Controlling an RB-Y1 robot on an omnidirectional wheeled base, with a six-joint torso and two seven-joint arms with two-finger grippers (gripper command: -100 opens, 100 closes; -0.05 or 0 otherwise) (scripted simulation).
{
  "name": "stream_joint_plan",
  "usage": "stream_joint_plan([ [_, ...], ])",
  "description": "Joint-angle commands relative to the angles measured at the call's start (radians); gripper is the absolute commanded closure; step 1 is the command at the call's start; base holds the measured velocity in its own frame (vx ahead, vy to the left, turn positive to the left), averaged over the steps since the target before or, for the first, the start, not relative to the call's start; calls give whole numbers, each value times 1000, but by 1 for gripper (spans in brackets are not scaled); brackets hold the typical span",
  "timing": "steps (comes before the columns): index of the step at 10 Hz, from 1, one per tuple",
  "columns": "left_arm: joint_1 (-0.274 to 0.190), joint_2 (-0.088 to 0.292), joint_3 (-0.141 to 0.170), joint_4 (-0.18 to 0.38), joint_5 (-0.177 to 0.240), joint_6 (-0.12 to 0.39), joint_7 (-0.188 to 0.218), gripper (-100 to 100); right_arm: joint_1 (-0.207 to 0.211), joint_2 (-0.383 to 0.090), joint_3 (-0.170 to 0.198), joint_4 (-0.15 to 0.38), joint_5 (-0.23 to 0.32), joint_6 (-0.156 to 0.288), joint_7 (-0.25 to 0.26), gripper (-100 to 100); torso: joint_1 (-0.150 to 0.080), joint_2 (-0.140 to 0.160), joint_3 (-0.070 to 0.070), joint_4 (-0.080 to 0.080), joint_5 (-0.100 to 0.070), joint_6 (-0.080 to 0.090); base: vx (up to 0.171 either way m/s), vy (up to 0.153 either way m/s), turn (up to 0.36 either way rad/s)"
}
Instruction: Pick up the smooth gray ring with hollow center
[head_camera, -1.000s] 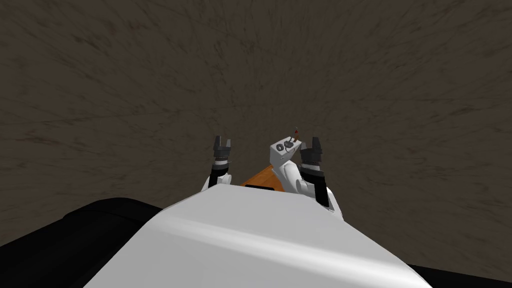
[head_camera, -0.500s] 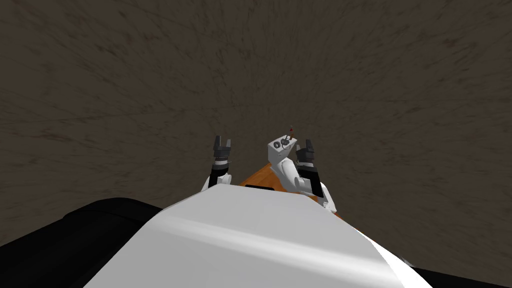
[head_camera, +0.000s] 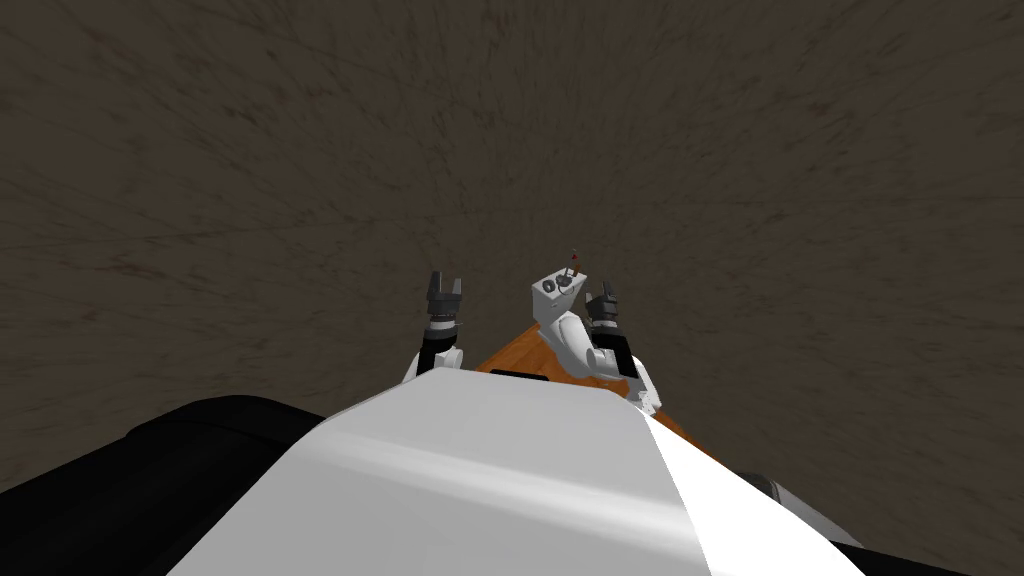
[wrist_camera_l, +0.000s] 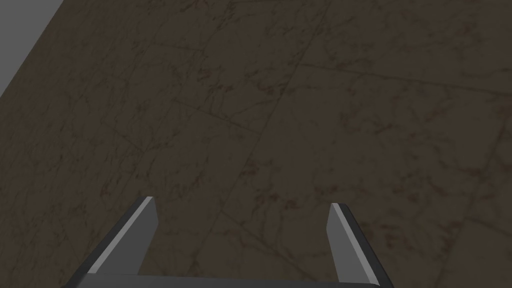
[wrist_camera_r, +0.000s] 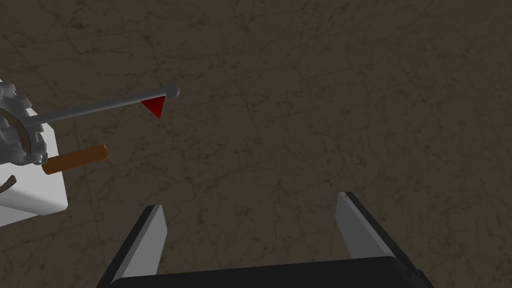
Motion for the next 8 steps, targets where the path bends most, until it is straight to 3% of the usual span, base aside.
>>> stream_joint_plan([
  [1,0,0,0,0,0,0,0,0,-50,-9,-4,50,-23,50,-36,-100,0,0,0,0,0,0,-68,-27,-90],
  [2,0,0,0,0,0,0,0,0,-51,-9,-4,68,-23,54,-36,-100,-1,0,0,0,0,0,-61,-28,-49],
  [3,0,0,0,0,0,0,0,0,-91,-18,-5,102,-44,91,-69,-100,-1,0,0,0,0,0,-73,-33,-76],
  [4,0,0,0,0,0,0,0,0,-92,-18,-5,127,-44,96,-69,-100,-1,0,0,0,0,0,-62,-22,-54],
  [5,0,0,0,0,0,0,0,0,-135,-26,-6,166,-67,135,-103,-100,0,0,0,0,0,0,-69,-32,-106],
  [6,0,0,0,0,0,0,0,0,-135,-26,-6,188,-67,139,-103,-100,-1,0,0,0,0,0,-59,-28,-38],
  [7,0,0,0,0,0,0,0,0,-175,-33,-7,216,-91,180,-137,-100,0,0,0,0,0,0,-68,-27,-71],
  [8,0,0,0,0,0,0,0,0,-181,-33,-7,240,-91,183,-137,-100,0,0,0,0,0,0,-52,-25,-43],
])
